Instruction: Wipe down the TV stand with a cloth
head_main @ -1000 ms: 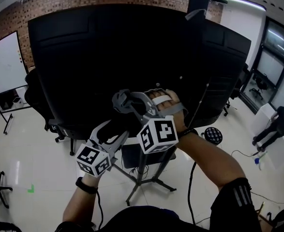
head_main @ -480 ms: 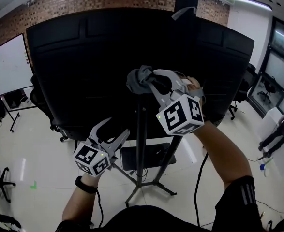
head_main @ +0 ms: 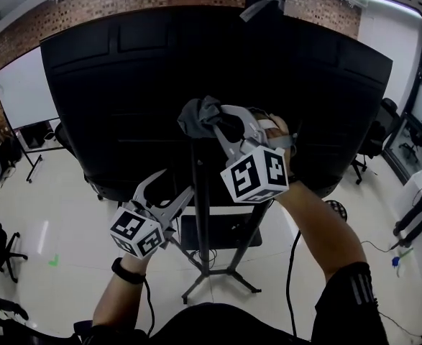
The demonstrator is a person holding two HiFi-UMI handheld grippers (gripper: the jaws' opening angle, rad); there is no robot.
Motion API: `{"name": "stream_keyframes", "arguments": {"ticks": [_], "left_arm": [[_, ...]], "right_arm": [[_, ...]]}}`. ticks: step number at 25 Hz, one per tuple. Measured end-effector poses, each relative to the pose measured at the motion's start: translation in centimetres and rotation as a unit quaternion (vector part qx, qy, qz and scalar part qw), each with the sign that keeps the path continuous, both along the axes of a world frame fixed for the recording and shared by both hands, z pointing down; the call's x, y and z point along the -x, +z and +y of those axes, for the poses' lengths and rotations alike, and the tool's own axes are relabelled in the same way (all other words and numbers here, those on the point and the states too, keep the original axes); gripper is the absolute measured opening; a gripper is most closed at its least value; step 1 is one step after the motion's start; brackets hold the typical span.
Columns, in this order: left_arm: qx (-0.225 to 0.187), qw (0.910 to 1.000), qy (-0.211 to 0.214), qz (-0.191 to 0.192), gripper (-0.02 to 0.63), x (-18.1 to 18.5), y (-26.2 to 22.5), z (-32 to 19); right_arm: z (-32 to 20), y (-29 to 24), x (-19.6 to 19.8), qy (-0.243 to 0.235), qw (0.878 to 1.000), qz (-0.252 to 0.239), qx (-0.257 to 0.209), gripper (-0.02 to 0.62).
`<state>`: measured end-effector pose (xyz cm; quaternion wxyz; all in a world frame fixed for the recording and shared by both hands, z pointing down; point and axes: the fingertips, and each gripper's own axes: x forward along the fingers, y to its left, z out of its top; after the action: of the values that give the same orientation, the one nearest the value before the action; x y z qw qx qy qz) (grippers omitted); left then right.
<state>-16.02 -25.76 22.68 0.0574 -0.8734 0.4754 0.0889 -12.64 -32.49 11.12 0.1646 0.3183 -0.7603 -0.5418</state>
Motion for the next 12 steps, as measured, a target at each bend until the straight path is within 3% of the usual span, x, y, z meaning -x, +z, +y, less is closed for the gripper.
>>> {"name": "stream_keyframes", "arguments": {"ticks": [4,12], "left_arm": [[0.018,0.9996,-0.019,0.012,0.290,0.1,1.3,-0.8],[0.031,0.9975,-0.061,0.017,0.290,0.2,3.4,-0.7]], "right_arm": [[-0.2,1.6,-0.3,-0.018,1.000,0.004,0.006,0.017],[0.2,6.2,-0.4,-0.035,0.998,0.053,-0.027,0.017]]}}
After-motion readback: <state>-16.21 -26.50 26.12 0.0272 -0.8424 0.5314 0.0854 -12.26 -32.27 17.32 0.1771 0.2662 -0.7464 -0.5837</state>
